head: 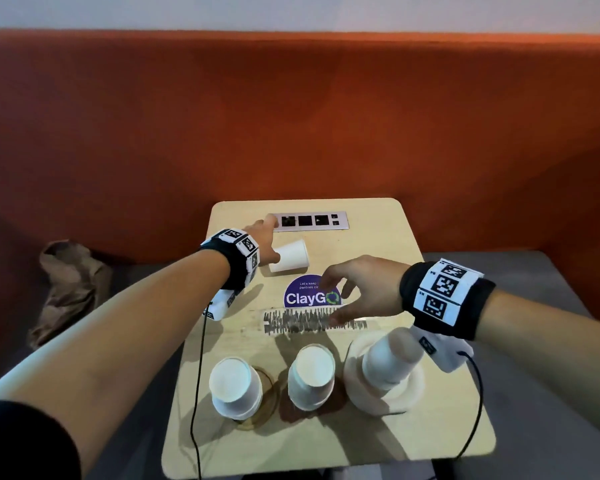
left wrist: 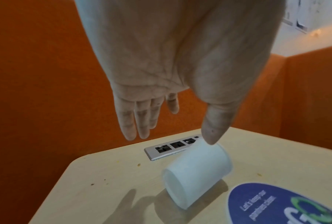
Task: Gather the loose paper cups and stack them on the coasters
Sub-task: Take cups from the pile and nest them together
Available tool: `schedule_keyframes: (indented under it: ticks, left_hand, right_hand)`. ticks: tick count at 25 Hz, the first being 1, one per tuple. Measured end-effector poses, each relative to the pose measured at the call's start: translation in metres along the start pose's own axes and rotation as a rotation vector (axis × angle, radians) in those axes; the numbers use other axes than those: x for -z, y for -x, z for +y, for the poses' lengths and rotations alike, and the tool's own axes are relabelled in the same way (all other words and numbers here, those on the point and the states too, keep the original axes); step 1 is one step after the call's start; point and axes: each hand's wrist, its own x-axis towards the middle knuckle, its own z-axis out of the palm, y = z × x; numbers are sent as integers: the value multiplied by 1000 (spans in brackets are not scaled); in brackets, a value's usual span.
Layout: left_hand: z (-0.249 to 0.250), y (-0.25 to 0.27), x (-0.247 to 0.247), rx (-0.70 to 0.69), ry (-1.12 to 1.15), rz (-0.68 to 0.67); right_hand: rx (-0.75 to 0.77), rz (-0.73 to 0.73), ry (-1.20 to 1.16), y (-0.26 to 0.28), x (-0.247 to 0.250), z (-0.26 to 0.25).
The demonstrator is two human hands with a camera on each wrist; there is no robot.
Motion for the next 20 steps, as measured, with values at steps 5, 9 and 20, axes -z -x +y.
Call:
schedule_keyframes:
  ticks: [5,9,20]
  left_hand:
    - [2,-31,-18,-97,-239,-204]
    - [-8,-36,-44,-98,-116,-305]
    - [32,57,60,-340,-218,-159]
  right_hand:
    - [-60,42,-34,-23,0,12]
    - [-80,56,-59,-30,-1,19]
    - [44,367,73,-12,24,-2]
